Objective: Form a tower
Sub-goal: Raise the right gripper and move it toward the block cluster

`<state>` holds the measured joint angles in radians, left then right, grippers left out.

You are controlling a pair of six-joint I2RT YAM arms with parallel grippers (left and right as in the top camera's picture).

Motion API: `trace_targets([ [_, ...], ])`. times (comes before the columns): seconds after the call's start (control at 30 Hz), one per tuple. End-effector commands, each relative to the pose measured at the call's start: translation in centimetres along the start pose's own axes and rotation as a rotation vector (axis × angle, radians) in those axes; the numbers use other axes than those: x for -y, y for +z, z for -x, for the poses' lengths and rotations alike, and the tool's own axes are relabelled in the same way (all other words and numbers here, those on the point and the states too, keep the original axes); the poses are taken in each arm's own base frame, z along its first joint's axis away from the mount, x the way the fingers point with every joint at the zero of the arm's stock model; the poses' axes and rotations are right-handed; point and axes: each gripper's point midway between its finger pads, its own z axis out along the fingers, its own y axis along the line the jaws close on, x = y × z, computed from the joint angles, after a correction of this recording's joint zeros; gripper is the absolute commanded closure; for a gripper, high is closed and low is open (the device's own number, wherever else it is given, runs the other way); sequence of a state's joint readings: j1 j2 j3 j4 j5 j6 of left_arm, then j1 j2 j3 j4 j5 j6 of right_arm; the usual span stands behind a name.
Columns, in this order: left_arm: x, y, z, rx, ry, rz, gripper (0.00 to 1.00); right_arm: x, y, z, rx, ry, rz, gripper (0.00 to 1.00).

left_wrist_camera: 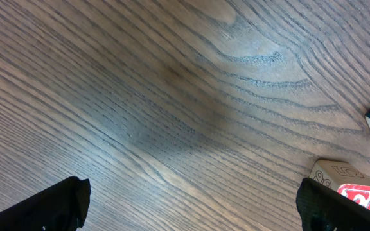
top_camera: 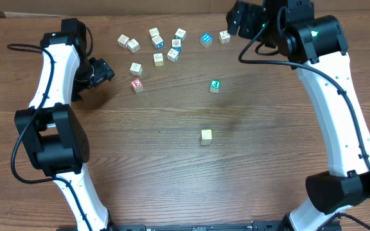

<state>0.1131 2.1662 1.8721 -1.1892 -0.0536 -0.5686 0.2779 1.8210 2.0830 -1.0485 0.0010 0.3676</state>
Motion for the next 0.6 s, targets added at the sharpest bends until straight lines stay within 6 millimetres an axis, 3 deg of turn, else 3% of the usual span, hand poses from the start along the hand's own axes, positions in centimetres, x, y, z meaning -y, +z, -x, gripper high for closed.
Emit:
trace_targets([
  [0.0,0.2,-1.6,0.5,0.039,0.016,-0.015,0.01,-0.1,1.9,0.4,0.009,-0.041,-0.005,0.10],
  [0.2,0.2,-1.6,0.5,0.039,0.016,-0.015,0.00,-0.2,6.1,-0.4,-0.020,-0.070,-0.005,0.10],
  [0.3,0.2,-1.6,0.5,0.039,0.016,-0.015,0.01,-1.1,8.3,-0.6,-0.018,-0.125,0.033,0.11],
  [0.57,0.2,-1.6,0.5,0.039,0.016,-0.015,0.00,-5.1,10.5,0.8,0.068,-0.169,0.189,0.13],
])
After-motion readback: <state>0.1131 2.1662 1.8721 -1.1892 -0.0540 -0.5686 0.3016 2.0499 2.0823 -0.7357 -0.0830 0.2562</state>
